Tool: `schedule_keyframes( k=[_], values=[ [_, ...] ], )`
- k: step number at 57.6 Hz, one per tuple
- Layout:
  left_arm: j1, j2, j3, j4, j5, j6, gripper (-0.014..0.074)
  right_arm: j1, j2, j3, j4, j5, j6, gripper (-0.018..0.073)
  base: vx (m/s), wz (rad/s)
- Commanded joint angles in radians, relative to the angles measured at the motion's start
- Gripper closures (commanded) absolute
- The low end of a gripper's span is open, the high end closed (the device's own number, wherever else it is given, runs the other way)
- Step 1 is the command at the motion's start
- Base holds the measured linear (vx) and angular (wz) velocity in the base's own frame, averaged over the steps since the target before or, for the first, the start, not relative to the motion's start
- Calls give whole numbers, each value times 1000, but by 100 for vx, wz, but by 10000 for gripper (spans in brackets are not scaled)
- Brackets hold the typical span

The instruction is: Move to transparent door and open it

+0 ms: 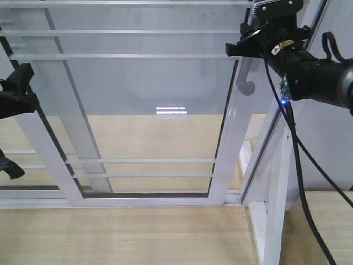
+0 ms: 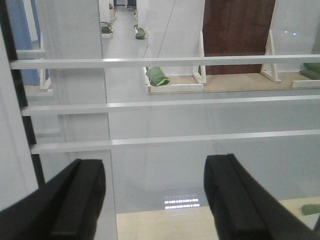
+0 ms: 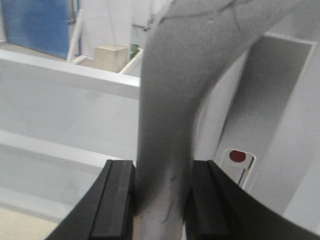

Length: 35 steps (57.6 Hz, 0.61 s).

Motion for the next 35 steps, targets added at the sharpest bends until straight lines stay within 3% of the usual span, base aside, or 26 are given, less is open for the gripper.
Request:
schedule_keyframes(
  k=[1,19,35],
  values=[
    [-4,-12,-35,-2,-85,0,52,24,-71,-17,-51,-36,-13,487,0,0],
    [-4,-12,-35,-2,-84,0,52,24,-113,-17,-50,100,-11,487,0,0],
    [-4,-12,-35,-2,-82,0,52,48,-141,-17,-51,122,10,487,0,0]
  ],
)
